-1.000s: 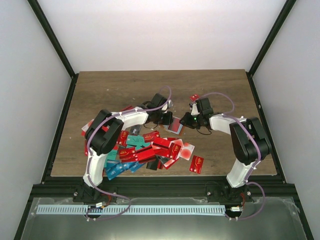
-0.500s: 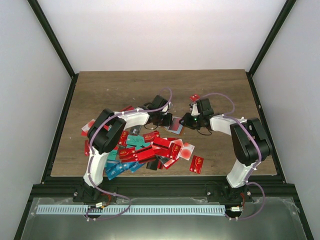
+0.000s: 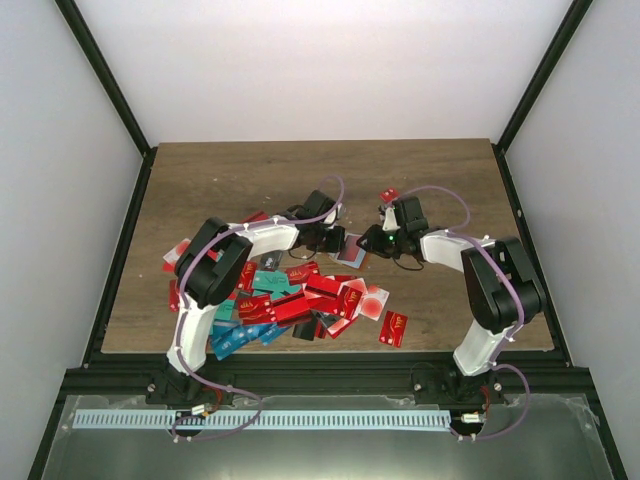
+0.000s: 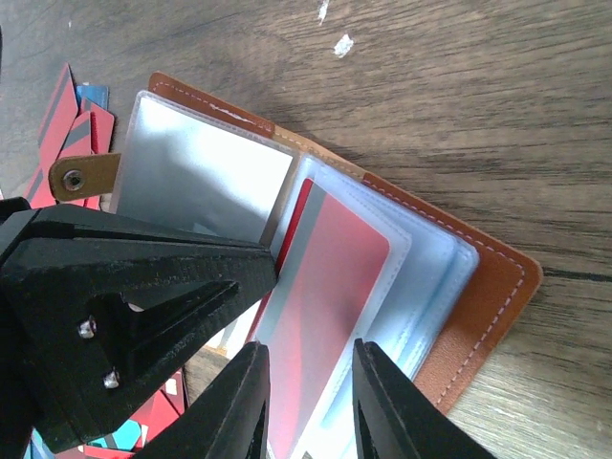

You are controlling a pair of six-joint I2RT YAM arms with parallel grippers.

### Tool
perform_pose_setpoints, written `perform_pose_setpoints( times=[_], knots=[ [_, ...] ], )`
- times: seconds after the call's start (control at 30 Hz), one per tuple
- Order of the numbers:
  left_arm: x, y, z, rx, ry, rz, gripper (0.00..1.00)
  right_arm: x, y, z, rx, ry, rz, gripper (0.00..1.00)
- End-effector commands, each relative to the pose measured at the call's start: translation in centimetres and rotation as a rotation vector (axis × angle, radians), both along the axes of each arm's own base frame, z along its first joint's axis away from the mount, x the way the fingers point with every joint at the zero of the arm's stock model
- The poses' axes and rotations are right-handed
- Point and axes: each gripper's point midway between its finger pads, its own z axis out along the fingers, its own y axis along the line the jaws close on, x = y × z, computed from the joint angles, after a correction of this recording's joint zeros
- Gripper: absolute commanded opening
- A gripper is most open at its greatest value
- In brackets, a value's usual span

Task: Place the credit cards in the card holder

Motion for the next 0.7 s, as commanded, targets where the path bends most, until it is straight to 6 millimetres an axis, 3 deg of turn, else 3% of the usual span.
perform_pose_setpoints(
  times=[0.0, 0.47, 0.67],
  knots=[
    [-0.9, 0.2, -1.9, 0.025, 0.037, -0.011, 0.04, 0.2, 0.6, 0.2, 0.024, -0.006, 0.009, 0.26],
    [-1.2, -0.2, -2.0, 0.004, 0.053, -0.018, 0.04, 0.4, 1.3, 0.3, 0.064, -0.003, 0.029, 0.26],
    [-1.3, 0.0, -2.1, 0.015, 0.056, -0.016, 0.04, 0.1, 0.2, 1.0, 0.021, -0.026, -0.010, 0.27]
  ],
)
